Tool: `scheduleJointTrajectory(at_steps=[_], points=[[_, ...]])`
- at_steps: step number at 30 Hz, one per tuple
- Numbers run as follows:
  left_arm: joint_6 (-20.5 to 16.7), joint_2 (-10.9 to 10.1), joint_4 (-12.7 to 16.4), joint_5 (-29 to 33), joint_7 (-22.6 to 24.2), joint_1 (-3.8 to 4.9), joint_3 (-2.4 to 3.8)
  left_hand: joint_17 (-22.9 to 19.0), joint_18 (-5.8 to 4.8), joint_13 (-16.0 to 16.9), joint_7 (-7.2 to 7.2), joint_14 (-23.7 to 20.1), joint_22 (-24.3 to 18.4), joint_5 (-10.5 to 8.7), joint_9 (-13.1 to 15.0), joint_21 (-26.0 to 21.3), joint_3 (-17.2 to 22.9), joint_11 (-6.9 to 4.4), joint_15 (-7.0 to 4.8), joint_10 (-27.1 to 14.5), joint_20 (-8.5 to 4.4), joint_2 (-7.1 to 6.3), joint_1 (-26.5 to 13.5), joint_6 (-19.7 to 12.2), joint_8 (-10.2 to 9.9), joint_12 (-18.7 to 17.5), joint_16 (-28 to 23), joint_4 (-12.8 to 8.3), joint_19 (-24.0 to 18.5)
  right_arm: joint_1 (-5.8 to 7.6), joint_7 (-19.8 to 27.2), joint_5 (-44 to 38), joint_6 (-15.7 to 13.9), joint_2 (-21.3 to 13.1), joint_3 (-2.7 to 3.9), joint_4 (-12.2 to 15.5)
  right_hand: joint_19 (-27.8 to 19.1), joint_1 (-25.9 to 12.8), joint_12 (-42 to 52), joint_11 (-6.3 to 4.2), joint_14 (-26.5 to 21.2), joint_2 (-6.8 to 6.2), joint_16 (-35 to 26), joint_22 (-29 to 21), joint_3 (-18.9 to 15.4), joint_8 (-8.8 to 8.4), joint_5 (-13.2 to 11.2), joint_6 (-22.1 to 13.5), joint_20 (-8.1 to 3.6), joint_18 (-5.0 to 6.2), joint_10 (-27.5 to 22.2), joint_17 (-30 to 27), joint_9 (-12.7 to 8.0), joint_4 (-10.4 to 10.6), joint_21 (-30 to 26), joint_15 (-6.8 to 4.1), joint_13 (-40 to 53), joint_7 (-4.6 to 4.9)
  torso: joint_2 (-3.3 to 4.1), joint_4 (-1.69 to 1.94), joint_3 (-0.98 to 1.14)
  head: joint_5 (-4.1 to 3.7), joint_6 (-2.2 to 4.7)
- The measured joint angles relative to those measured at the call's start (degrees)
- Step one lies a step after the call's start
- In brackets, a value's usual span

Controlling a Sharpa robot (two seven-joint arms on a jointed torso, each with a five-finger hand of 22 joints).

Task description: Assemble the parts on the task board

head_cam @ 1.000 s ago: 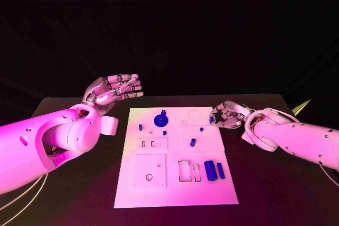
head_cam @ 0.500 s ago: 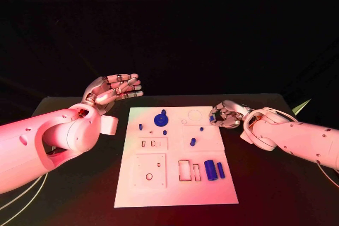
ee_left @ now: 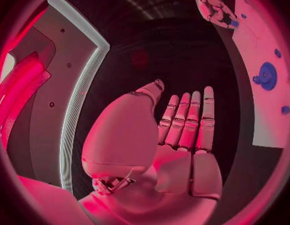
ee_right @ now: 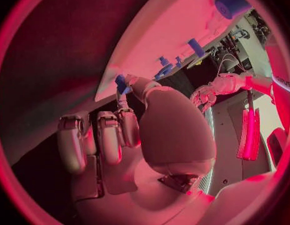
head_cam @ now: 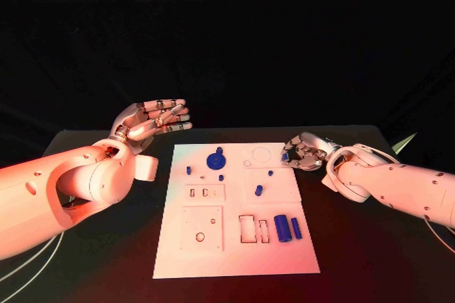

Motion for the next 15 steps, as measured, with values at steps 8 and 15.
scheduleJointTrajectory(at_steps=[8,15], points=[[0.01,-0.06,0.01,0.00,-0.03,0.00,-0.01,-0.01,-0.01,0.00,0.00,0.00,0.00,0.00,0.00,0.00,0.00,0.00,0.00,0.00,0.00,0.00,0.00,0.00,0.00,0.00,0.00,0.00,0.00,0.13,-0.91,-0.10,-2.71,-0.88,0.24,3.26,-0.21,0.06,-0.86,-0.04,-0.01,0.84,0.00,0.02,1.05,0.00,-0.16,-0.57,-0.21,0.00,-0.50,0.00,-0.02,-0.71,0.00,-0.01,0.00,-0.31,-0.03,-0.07,0.00,0.22,-0.03],[0.02,-0.08,-0.11,0.00,-0.05,0.00,-0.02,0.05,-0.01,0.00,0.00,0.00,-0.07,0.00,0.00,0.00,0.00,0.20,0.00,0.20,0.00,0.00,0.00,0.00,0.00,0.00,0.00,0.00,0.00,2.15,-4.63,-0.58,-4.71,-2.21,0.55,10.13,-0.21,-0.23,-1.12,0.14,-0.02,1.41,0.00,0.04,1.21,0.00,0.17,-1.43,-0.20,0.00,-0.70,0.00,-0.02,-0.67,-0.01,-0.01,0.00,0.16,-0.20,-0.25,-0.05,0.33,0.08]])
